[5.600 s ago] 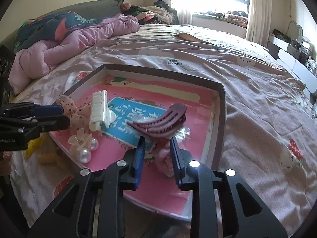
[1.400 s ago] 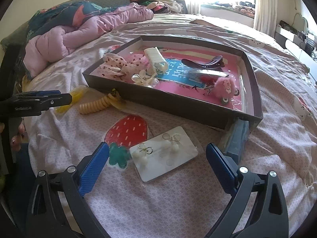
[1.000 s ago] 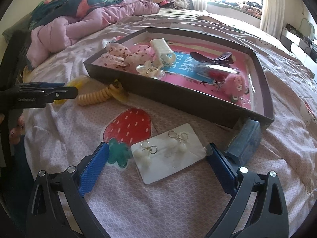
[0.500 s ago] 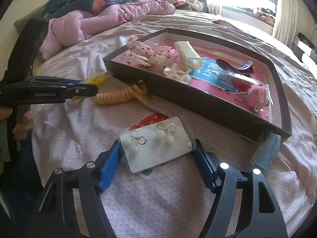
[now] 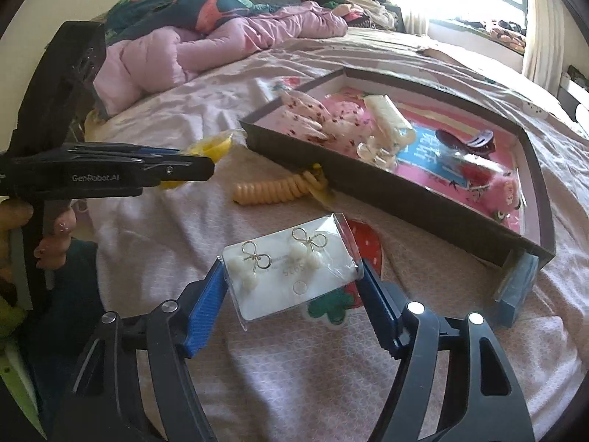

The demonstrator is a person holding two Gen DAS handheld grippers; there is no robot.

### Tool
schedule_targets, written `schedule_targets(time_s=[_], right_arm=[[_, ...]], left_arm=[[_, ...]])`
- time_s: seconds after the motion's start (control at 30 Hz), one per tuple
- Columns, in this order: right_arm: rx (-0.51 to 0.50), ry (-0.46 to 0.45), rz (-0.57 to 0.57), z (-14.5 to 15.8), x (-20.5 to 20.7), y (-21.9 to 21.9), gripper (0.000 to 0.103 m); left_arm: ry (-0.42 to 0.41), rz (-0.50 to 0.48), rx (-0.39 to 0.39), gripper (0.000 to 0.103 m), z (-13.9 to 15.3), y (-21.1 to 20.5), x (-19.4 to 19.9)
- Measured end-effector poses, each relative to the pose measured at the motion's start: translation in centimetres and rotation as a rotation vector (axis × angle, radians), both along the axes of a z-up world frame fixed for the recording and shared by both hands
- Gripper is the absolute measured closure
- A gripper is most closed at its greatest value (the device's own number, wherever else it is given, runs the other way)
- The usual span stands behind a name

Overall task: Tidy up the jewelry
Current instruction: 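Grasp the bagged yellow bangles with the left tool while the right tool grasps the white earring card, then carry the bangle bag into the tray with the left tool while the right tool carries the earring card there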

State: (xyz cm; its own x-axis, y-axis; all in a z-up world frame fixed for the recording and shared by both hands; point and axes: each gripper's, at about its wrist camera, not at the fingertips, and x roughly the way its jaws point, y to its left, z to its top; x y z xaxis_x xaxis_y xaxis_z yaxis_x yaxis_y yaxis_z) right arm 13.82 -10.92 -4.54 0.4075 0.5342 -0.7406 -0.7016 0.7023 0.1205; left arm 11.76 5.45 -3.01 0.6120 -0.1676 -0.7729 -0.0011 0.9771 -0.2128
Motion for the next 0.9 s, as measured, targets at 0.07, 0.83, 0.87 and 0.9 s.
schedule_targets(time_s=[0.07,0.83,0.87,0.9], right_arm=[[0.010,-0.007,-0.003,0.5,-0.2,-0.2,0.035],[0.060,-0.102,-0.169,4.6,1.9,-7.4,0.035],[0.059,-0.104,-0.174,4.7,2.0,-7.6,0.035],[0.060,-0.108,-0.185,4.7,2.3,-8.0,0.035]], left_arm=[[-0.009,-0.003,-0.002,0.072,0.5,-0.2,-0.1],[-0.078,-0.096,0.006,0.072,3.7,-5.7,3.3],[-0.081,-0.101,0.005,0.072,3.8,-6.0,3.6],[-0.082,-0.104,0.006,0.072,3.9,-6.2,3.8]])
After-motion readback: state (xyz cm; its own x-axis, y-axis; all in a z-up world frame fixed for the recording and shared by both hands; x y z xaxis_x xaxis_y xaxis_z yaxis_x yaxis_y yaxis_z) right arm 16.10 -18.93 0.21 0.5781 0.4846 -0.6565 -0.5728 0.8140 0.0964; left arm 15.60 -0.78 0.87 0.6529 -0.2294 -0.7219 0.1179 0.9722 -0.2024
